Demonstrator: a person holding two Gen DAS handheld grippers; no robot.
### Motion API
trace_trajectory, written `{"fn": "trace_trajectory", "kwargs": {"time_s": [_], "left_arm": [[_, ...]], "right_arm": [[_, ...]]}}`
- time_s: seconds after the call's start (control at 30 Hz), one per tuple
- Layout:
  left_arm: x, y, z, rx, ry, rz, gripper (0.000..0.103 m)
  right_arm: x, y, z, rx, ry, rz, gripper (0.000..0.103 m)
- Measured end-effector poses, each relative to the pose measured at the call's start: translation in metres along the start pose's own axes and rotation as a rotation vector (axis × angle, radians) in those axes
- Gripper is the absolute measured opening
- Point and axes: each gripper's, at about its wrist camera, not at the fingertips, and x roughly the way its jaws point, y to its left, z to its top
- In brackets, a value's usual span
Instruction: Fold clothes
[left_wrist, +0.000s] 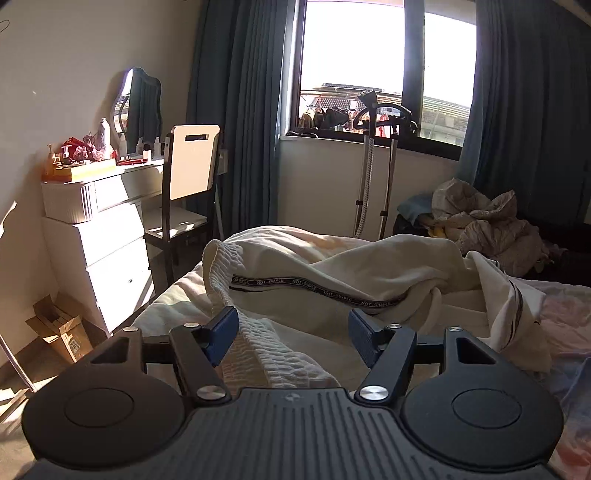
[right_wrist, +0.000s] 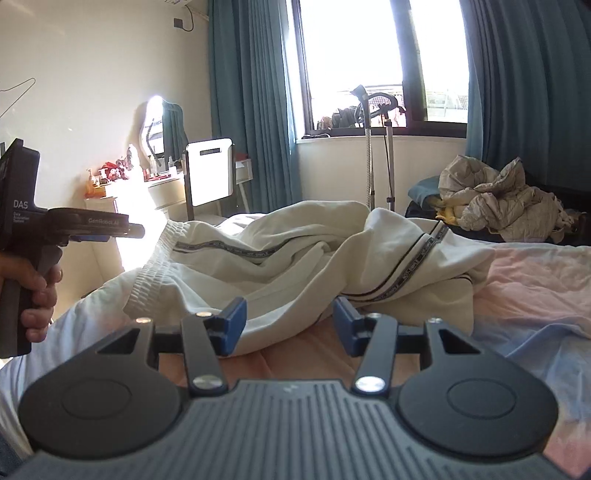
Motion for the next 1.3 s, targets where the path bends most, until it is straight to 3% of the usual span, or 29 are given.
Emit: {"fn": "trace_trajectory", "kwargs": {"time_s": [0.2, 0.33, 0.5, 0.63, 0.77, 0.83, 0.87, 1.0, 1.13, 1.3], "left_arm": [[-0.02, -0.064, -0.02, 0.067, -0.045, -0.08, 0.07], [-0.022, -0.092, -0.034, 0.053, -0.046, -0.159, 0.07], [-0.001, -0.11, -0.067, 0.127, 0.034, -0.244, 0.07], [0.018, -0.116, -0.082, 0.196, 0.096, -0.257, 0.07], [0.042, -0.125, -0.077, 0.255, 0.097, -0.225, 0.073], [0.055, -0.131, -0.072, 0.275, 0.083, -0.215, 0.086], [0.063, -0.136, -0.068, 0.282, 0.076, -0.21, 0.088], [0.099, -0.159, -0.055, 0.301, 0.075, -0.187, 0.089], [0.139, -0.183, -0.048, 0.326, 0.058, -0.118, 0.089], [0.182, -0.208, -0.053, 0.407, 0.096, -0.058, 0.086]], "right_arm": [[-0.01, -0.061, -0.024, 0.126, -0.018, -0.116, 0.054], [-0.013, -0.077, -0.04, 0.158, -0.021, -0.161, 0.054], [-0.008, -0.078, -0.043, 0.157, -0.036, -0.183, 0.054], [-0.003, -0.081, -0.045, 0.165, -0.031, -0.206, 0.054], [-0.003, -0.087, -0.044, 0.191, -0.032, -0.226, 0.055], [-0.002, -0.09, -0.044, 0.204, -0.031, -0.224, 0.056], [-0.002, -0.091, -0.044, 0.205, -0.03, -0.226, 0.056], [-0.001, -0.097, -0.044, 0.209, -0.03, -0.247, 0.059], [0.001, -0.11, -0.046, 0.25, -0.028, -0.255, 0.06], [0.013, -0.123, -0.054, 0.286, 0.0, -0.266, 0.06]]}}
